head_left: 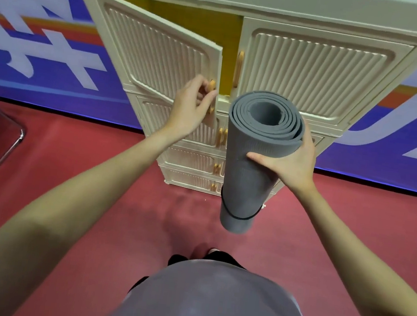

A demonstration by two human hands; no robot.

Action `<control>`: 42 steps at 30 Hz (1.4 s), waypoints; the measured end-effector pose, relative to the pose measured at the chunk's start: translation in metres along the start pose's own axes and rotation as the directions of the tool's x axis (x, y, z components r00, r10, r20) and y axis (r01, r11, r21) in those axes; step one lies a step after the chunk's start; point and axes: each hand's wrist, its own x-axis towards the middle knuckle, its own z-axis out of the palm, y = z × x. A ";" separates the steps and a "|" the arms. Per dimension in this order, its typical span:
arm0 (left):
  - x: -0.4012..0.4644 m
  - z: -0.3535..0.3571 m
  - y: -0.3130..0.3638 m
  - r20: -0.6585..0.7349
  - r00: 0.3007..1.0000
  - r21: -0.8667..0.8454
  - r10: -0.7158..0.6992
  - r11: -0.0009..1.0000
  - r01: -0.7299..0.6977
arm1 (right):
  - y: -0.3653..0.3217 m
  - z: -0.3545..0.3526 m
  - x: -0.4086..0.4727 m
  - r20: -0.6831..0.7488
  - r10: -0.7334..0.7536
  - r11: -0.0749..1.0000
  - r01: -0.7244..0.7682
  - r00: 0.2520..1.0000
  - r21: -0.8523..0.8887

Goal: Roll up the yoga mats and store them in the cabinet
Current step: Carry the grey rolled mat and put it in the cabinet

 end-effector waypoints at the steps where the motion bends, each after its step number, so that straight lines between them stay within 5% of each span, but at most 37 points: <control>1: -0.016 -0.006 -0.004 -0.010 1.000 0.010 0.017 1.000 -0.017 | -0.002 0.003 -0.004 -0.001 -0.003 1.000 0.003 1.000 0.002; 10: -0.139 -0.075 -0.056 -0.371 0.923 0.087 -0.101 0.986 0.142 | -0.032 0.047 -0.048 0.041 -0.009 1.000 0.009 0.999 0.003; 22: -0.171 -0.175 -0.112 -0.564 0.811 0.192 -0.157 0.930 0.313 | -0.069 0.099 -0.092 0.062 -0.004 0.994 -0.003 0.998 0.113; 25: -0.169 -0.178 -0.115 -0.616 0.724 0.102 -0.309 0.880 0.463 | -0.075 0.105 -0.098 0.028 0.022 0.992 -0.025 0.999 0.122; 27: -0.172 -0.174 -0.112 -0.629 0.587 -0.070 -0.509 0.789 0.610 | -0.077 0.107 -0.100 0.002 0.032 0.994 -0.032 0.999 0.108; 29: -0.181 -0.163 -0.109 -0.583 0.477 -0.171 -0.658 0.674 0.719 | -0.080 0.107 -0.101 -0.018 0.041 0.996 -0.040 0.999 0.085; 31: -0.195 -0.145 -0.111 -0.399 0.577 -0.093 -0.712 0.658 0.747 | -0.084 0.107 -0.099 -0.026 0.058 0.997 -0.057 0.998 0.056; 33: -0.208 -0.124 -0.112 -0.051 0.729 0.017 -0.683 0.729 0.684 | -0.092 0.107 -0.092 -0.015 0.058 0.998 -0.057 0.998 0.027; 36: -0.215 -0.094 -0.109 0.331 0.715 0.094 -0.617 0.775 0.625 | -0.112 0.109 -0.069 0.012 0.027 0.999 -0.027 1.000 -0.036; 39: -0.200 -0.065 -0.095 0.480 0.685 -0.012 -0.548 0.777 0.630 | -0.131 0.114 -0.041 0.063 -0.004 0.996 0.010 0.998 -0.092; 42: -0.174 -0.041 -0.085 0.407 0.734 -0.196 -0.544 0.733 0.652 | -0.144 0.124 -0.014 0.093 -0.021 0.996 0.029 0.995 -0.090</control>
